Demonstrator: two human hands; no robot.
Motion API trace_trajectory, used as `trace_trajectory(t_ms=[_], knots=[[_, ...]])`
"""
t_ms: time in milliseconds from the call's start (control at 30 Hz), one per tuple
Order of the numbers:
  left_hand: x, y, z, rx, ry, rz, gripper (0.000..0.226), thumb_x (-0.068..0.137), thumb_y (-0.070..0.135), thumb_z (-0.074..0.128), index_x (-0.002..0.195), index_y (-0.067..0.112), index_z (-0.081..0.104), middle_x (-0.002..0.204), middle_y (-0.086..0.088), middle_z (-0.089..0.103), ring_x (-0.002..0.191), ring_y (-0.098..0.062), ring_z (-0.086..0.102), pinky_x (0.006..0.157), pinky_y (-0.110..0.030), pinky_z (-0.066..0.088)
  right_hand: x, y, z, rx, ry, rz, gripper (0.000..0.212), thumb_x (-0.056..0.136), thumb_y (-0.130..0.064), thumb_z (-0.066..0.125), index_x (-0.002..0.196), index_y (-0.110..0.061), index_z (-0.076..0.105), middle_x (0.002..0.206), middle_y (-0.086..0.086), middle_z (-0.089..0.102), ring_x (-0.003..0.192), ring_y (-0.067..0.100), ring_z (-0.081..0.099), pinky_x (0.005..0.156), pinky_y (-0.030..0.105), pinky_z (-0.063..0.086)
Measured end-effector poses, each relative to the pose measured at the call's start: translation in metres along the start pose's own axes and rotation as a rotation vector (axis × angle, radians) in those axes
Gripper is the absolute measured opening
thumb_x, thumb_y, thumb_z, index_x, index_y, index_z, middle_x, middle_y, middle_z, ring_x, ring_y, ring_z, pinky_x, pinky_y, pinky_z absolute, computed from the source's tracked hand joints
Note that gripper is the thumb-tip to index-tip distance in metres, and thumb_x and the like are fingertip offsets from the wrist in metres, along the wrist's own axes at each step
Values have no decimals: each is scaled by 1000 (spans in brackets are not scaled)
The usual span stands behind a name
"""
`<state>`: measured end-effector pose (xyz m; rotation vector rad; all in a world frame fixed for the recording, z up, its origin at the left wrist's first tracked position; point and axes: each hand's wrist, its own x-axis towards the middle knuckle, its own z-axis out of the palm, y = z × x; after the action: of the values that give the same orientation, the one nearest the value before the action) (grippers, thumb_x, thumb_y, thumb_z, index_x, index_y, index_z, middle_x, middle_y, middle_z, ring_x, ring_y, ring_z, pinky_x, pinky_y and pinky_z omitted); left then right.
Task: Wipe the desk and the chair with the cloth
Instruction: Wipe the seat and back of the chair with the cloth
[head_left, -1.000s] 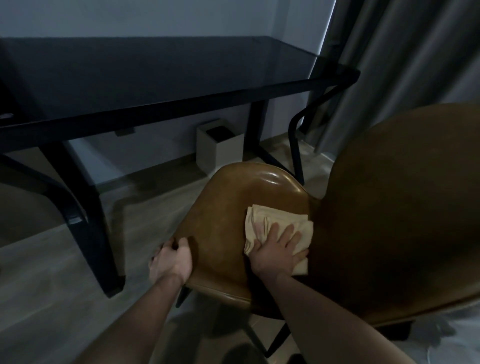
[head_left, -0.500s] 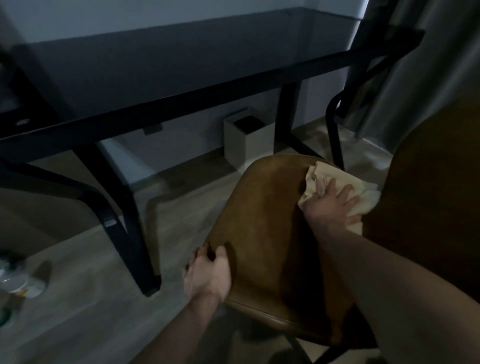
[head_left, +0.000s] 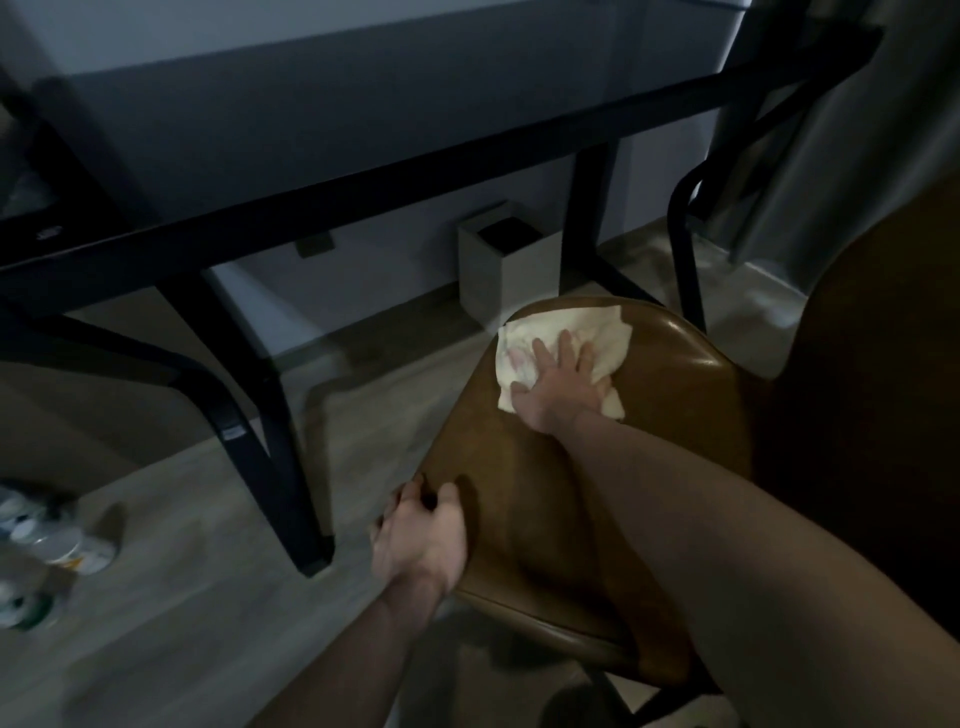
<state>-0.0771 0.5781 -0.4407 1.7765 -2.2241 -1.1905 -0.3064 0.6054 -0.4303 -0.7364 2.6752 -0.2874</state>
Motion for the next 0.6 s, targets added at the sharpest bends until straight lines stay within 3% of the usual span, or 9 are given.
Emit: trace_trajectory(t_ms=[167,433,600], knots=[[-5,2,-3,9,-25,-2,64,102,60,39,160,32,41,162,-5,43,146,-35,39,122,-45,31,-15,31,-23,9,-105,45,84,103,-55,45,168,-38,-6,175,0,-22,161,35,-18,126,66,5],[-5,1,-4,27,-41,11,67,101,62,35,159,30,41,160,-8,45,142,-39,43,117,-45,34,-64,106,-41,50,-45,334,87,103,-60,45,168,-34,-6,175,6,-21,161,39,-16,127,67,7],[-1,0,0,53,-47,23,68,100,64,32,159,31,40,160,-9,45,141,-40,43,116,-46,35,-61,96,-42,75,-47,436,97,98,-59,55,168,-36,-9,174,8,-25,160,40,-17,125,71,7]])
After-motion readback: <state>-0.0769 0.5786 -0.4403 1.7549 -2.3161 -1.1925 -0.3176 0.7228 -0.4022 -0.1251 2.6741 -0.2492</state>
